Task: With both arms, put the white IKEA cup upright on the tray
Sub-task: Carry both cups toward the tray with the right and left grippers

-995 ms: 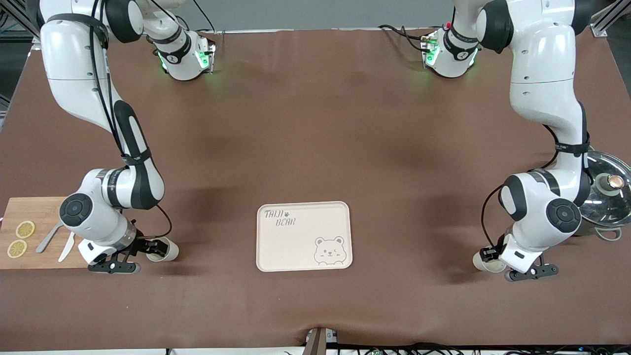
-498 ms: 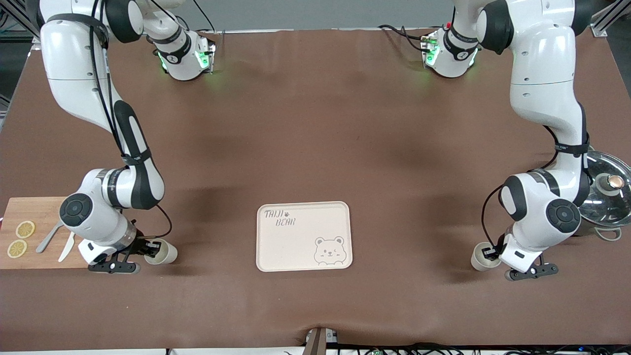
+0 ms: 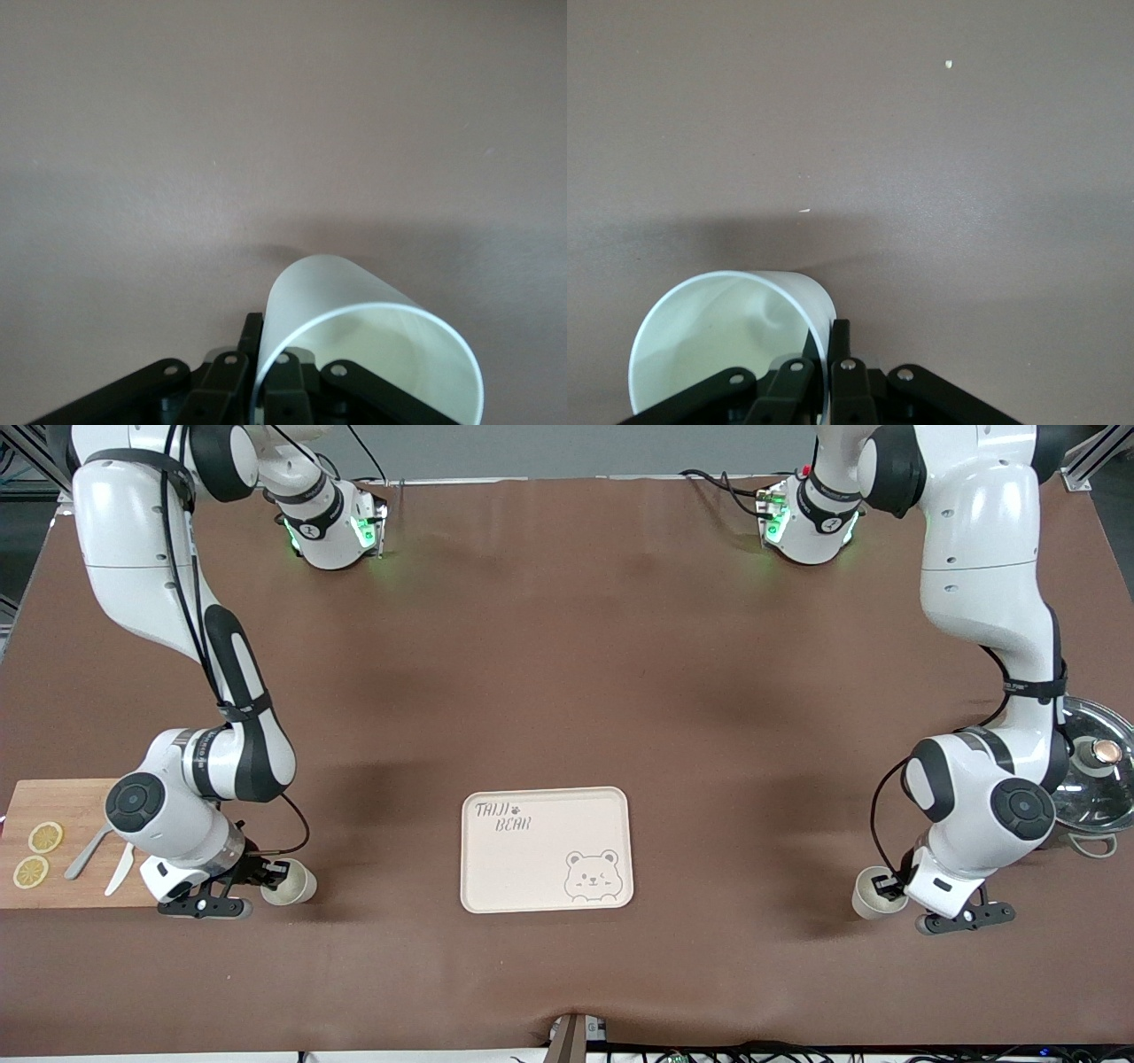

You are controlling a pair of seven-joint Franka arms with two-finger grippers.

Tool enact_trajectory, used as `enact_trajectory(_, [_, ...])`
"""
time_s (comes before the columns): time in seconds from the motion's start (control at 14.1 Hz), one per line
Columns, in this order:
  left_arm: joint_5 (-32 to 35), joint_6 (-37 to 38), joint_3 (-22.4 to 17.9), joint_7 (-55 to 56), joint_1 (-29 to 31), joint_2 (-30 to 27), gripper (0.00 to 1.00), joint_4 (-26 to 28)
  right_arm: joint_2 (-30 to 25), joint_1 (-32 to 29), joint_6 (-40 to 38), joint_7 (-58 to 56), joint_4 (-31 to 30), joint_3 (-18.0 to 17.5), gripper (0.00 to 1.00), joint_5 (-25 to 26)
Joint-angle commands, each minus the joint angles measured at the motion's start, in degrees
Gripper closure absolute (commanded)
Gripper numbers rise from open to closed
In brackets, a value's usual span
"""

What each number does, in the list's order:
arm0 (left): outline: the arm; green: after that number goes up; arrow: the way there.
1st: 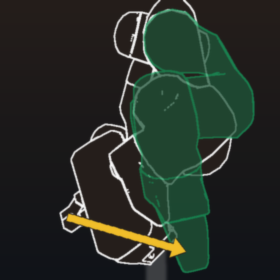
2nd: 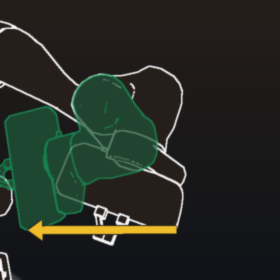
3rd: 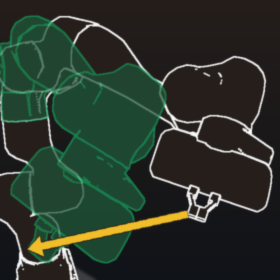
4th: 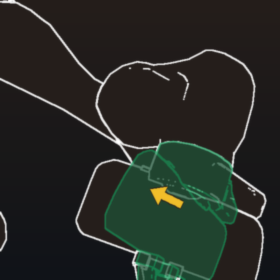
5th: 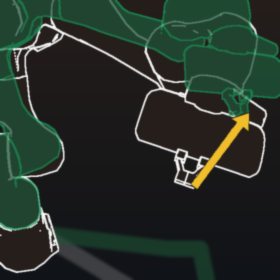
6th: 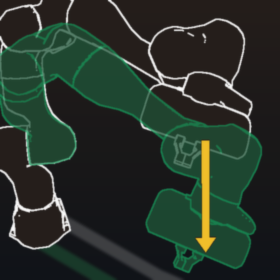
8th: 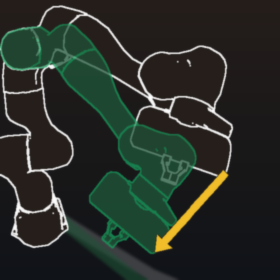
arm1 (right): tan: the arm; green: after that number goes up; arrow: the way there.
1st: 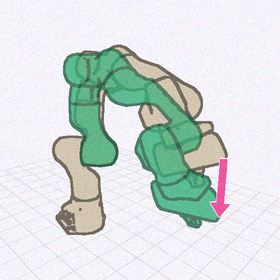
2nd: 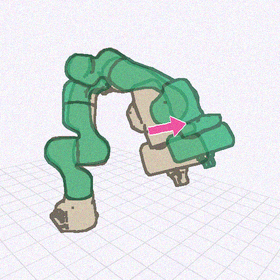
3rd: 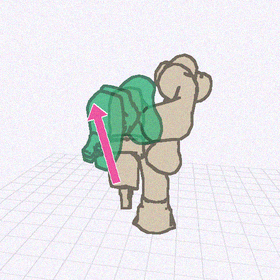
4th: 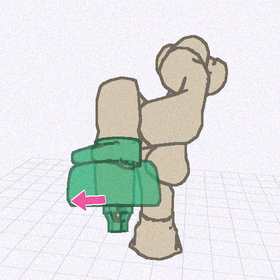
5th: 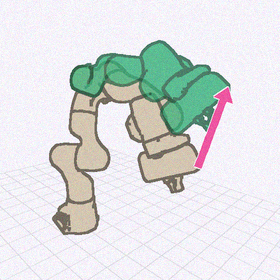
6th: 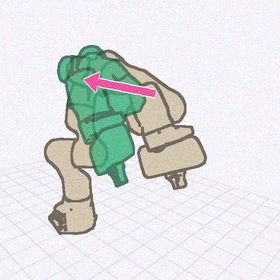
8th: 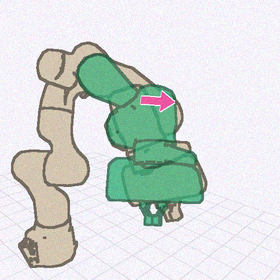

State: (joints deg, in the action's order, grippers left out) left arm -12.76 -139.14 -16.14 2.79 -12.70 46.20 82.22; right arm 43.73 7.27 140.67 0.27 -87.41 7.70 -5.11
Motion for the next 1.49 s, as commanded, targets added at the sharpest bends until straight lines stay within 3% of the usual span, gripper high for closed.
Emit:
enact_trajectory(0.0, [-0.42, 2.98, -0.3, 1.25, -0.31, -3.74, 1.0, 0.4, -0.66, -0.15, -5.63, -0.19, 3.37, -0.76, 1.0, -0.69])
enact_trajectory(0.36, [1.07, 10.63, -0.65, 4.67, -1.54, -6.82, 1.0, -2.15, -1.54, 0.37, -28.22, 4.01, 16.55, -1.02, 1.0, -4.63])
enact_trajectory(0.5, [1.07, 12.13, -0.56, 8.17, -2.24, -8.05, 1.0, -2.33, -1.54, 2.91, -32.02, 12.07, 20.16, -1.11, 1.0, -5.26])
enact_trajectory(0.85, [1.16, 20.3, -0.56, 18.98, -5.92, -8.76, 1.0, -7.95, -1.8, 13.71, -30.11, 34.67, 22.46, -0.41, 1.0, -4.39])
enact_trajectory(1.42, [0.98, 20.31, -0.39, 38.58, -15.33, -8.14, 1.0, -9.45, -0.14, 20.94, -19.75, 46.66, 20.45, -0.58, 1.0, -2.8])
